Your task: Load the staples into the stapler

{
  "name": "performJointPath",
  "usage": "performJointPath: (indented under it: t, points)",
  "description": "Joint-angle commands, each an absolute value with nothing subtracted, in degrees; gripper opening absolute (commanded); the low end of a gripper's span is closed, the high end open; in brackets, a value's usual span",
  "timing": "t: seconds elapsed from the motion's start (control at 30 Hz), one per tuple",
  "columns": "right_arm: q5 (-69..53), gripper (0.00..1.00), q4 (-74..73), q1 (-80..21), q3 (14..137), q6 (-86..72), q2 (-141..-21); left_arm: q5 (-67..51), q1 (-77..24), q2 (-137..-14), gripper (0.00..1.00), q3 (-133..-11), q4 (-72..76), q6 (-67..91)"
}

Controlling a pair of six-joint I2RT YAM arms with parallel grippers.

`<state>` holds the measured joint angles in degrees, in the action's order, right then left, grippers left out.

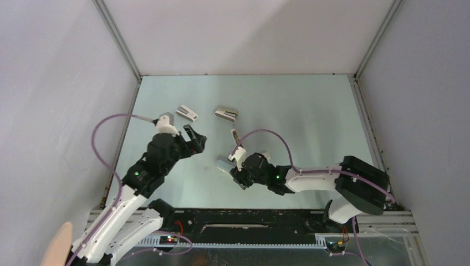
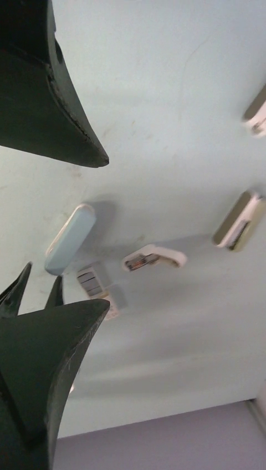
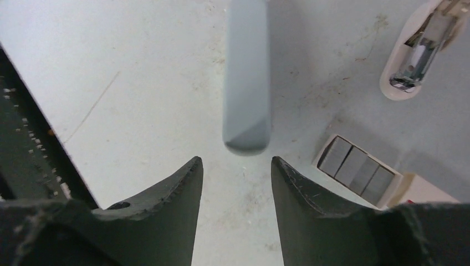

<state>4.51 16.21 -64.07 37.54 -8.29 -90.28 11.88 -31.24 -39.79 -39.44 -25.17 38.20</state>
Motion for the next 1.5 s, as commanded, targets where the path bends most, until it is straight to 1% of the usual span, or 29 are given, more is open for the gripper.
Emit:
performJointPath:
  t: [0.0,0.1,0.3,0.47,0.6,0.77,0.97,1.3,1.47]
  points:
    - [5.87,0.52,5.8,-64.74,41.23,-9.24,-83.42,23.39,-30.24,-34.66,0.94,-45.39,-34.67,28.57]
    - [5.16,0.53,-2.72,-64.69,47.16,-8.08,-83.58,27.12,-30.16,-32.15,0.99,-48.39,-37.71,23.13]
    - [6.16,0.53,-17.4,-64.25,61.18,-7.29,-89.95,30.74,-30.17,-26.97,1.0,-51.39,-40.31,15.13]
    - [6.09,0.53,-26.21,-63.66,71.3,-6.97,-97.3,31.5,-30.15,-22.04,1.0,-48.22,-36.39,12.35]
    - [4.43,0.52,-29.84,-62.71,75.9,-7.11,-101.66,31.9,-30.15,-21.24,1.0,-46.29,-35.15,11.63]
    - [2.84,0.5,-32.15,-62.31,79.06,-7.06,-105.47,31.25,-29.85,-22.34,1.0,-45.15,-34.99,11.15]
    - [4.1,0.48,-34.09,-62.29,80.85,-7.32,-108.86,30.26,-28.39,-22.18,1.0,-44.42,-34.49,10.37]
    - [5.43,0.3,-32.64,-62.63,80.32,-7.13,-112.72,27.86,-26.21,-22.08,1.0,-43.6,-33.81,10.46]
    - [5.54,0.24,-29.46,-62.91,77.81,-7.78,-113.51,26.8,-25.18,-22.04,1.0,-43.1,-33.46,10.55]
